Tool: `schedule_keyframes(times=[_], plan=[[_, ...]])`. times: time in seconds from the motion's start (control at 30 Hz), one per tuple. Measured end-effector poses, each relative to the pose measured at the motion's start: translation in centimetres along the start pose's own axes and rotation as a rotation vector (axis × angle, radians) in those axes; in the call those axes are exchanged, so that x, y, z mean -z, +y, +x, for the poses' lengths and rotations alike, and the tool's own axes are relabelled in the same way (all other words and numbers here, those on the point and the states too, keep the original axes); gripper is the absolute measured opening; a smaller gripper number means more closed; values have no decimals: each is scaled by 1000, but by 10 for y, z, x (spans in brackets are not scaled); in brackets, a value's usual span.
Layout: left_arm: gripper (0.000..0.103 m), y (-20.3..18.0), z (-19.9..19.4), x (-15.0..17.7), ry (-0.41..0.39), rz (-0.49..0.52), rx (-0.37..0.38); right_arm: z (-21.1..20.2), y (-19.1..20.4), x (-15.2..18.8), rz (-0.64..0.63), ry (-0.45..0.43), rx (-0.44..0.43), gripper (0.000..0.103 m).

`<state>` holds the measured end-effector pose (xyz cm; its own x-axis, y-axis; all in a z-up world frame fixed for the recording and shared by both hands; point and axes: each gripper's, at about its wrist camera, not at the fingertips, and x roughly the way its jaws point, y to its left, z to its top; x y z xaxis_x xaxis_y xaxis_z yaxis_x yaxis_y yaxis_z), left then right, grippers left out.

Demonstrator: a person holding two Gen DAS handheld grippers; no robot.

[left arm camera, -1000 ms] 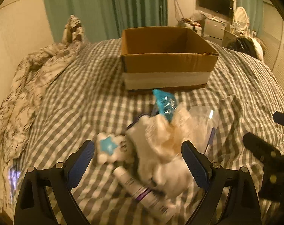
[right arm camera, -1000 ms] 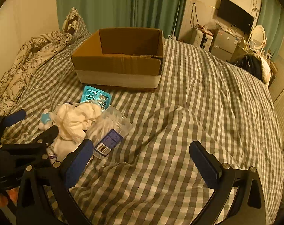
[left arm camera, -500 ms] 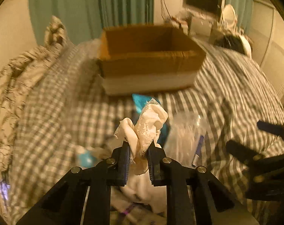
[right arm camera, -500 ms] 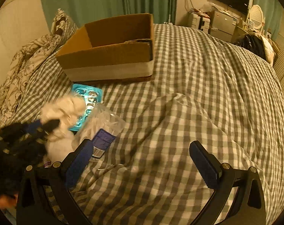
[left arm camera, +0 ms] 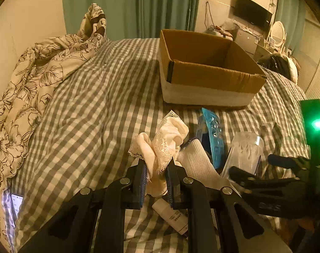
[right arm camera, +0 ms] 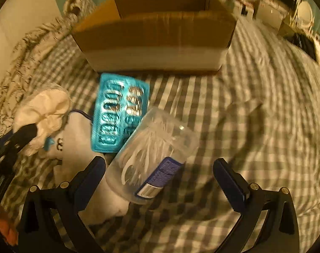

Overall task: Organize objects
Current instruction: 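Carry the lace cloth and swab cup into the box with both tools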

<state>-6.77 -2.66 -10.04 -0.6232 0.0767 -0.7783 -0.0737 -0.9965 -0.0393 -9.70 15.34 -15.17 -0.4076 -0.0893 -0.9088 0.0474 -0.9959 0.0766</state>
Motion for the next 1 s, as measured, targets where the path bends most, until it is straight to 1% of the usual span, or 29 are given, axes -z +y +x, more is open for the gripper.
schedule_keyframes(times=[0.1, 0.17, 0.2, 0.23, 0.27, 0.3, 0.43, 0.47, 0.5, 0.57, 0.67, 0.77, 0.87, 1.0], plan=[[16, -5, 3, 5, 11, 23, 4, 10, -2, -1, 28, 15, -28, 101], [16, -7, 5, 9, 25, 28, 16, 12, -1, -1, 25, 8, -46, 99], [16, -8, 5, 9, 30, 29, 20, 12, -1, -1, 23, 6, -62, 93], [16, -8, 5, 10, 34, 29, 26, 12, 0, 0, 27, 6, -89, 86], [16, -9, 5, 11, 38, 31, 31, 11, 0, 1, 29, 3, -101, 81], [16, -10, 3, 12, 40, 32, 31, 11, 3, 1, 28, -6, -100, 81], [16, -10, -9, 18, 33, 25, 27, -6, 2, 8, 32, -59, -118, 77], [16, -10, -14, 19, 31, 25, 24, -13, 1, 10, 33, -77, -123, 74], [16, -10, -19, 21, 27, 26, 20, -20, -1, 12, 31, -98, -130, 72], [16, -9, -26, 22, 25, 24, 18, -39, -1, 15, 14, -157, -149, 67], [16, -11, -40, 20, 8, 17, 23, -61, 2, 20, -21, -208, -152, 60], [16, -16, -54, 17, -21, 19, 30, -72, 0, 27, -35, -222, -146, 59], [16, -22, -67, 15, -44, 29, 27, -76, -8, 34, -14, -209, -172, 58], [16, -29, -78, 13, -63, 42, 20, -81, -15, 40, 2, -205, -170, 58]])
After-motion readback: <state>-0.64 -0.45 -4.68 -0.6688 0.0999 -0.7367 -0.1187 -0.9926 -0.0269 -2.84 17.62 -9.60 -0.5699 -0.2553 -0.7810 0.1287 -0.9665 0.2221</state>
